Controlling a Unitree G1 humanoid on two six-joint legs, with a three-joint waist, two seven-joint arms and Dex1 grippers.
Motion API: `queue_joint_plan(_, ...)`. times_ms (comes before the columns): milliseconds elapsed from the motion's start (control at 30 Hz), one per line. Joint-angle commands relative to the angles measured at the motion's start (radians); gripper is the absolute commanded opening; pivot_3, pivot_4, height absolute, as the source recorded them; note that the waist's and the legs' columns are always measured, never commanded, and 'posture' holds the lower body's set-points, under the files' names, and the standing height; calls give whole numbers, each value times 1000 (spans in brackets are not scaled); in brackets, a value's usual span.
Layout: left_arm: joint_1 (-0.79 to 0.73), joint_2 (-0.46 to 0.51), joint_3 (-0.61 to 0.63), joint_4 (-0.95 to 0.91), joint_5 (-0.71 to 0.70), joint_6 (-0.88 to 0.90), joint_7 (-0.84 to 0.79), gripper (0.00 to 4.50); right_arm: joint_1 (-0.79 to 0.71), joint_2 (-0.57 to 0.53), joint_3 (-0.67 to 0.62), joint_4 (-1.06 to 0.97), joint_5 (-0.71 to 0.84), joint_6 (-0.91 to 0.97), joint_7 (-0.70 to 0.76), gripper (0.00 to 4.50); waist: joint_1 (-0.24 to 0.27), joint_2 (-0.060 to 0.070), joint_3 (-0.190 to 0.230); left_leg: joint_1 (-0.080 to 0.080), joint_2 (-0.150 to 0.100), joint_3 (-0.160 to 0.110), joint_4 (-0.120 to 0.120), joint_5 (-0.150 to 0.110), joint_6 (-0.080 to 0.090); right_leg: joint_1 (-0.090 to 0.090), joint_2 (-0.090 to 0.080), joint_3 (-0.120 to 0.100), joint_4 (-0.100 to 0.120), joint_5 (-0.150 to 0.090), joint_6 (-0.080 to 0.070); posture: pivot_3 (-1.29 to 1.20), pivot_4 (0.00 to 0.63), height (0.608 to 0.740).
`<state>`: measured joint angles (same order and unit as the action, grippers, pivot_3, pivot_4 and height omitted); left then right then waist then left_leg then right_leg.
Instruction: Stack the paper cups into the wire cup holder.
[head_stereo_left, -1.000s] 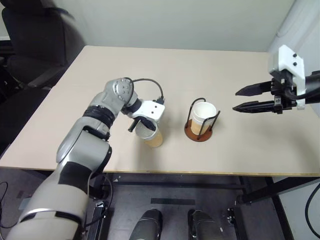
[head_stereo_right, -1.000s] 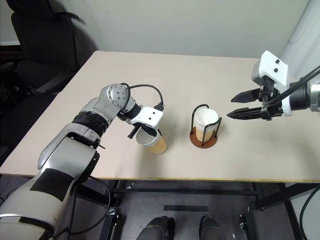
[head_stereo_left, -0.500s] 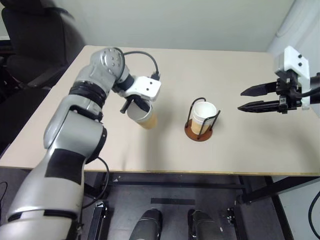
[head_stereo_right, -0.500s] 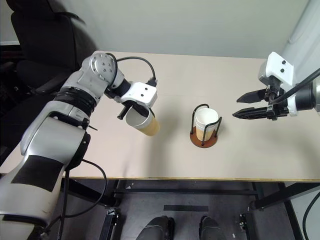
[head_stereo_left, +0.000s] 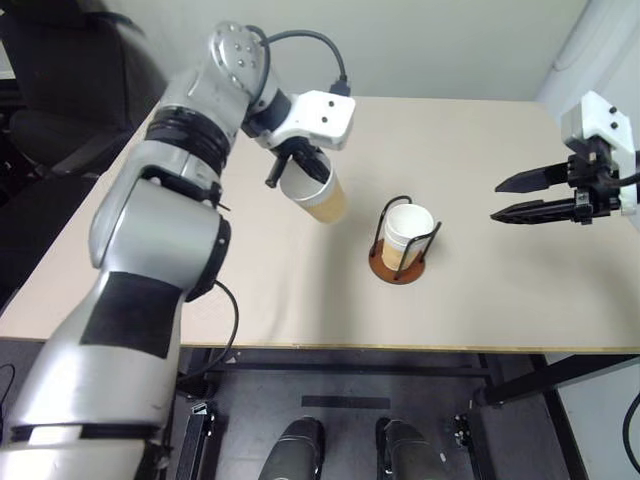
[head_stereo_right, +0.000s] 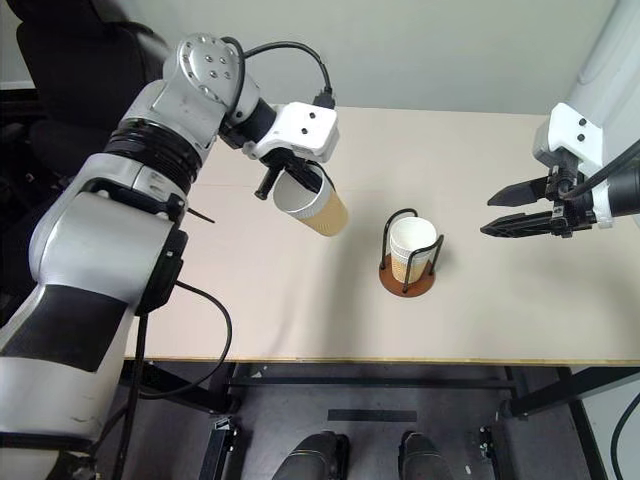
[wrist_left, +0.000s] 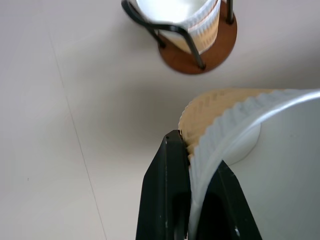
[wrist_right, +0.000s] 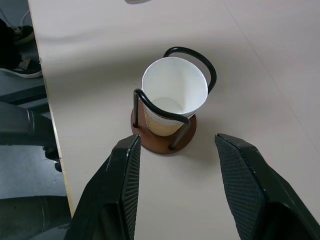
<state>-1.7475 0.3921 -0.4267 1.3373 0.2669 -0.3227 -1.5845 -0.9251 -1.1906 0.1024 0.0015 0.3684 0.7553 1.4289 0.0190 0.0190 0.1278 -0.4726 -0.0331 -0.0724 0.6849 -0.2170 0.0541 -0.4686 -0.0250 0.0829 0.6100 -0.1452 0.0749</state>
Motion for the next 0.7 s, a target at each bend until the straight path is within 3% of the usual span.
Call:
queue_joint_plan(33, -79, -45, 44, -10, -5, 23, -19, 28, -30, -25, -16, 14, -22, -25, 10, 2339, 2, 0, 0, 1, -1, 1, 0, 0, 0, 0, 1, -1, 0, 0, 0, 0, 150, 740)
queue_joint_plan(400, -138, -152, 77, 1, 25, 31, 87, 28, 12, -67, -60, -18, -15, -3, 7, 2339, 4, -1, 1, 1, -2, 3, 0, -3, 3, 1, -2, 0, 0, -3, 4, 0, 150, 740)
queue_joint_plan(700, -145, -184, 93, 6, 49, 25, 145, 28, 57, -85, -96, -52, 6, 20, -14, 2339, 5, 0, 1, 1, -4, 4, 5, -4, 6, 3, -4, 0, 0, -3, 7, 0, 150, 740)
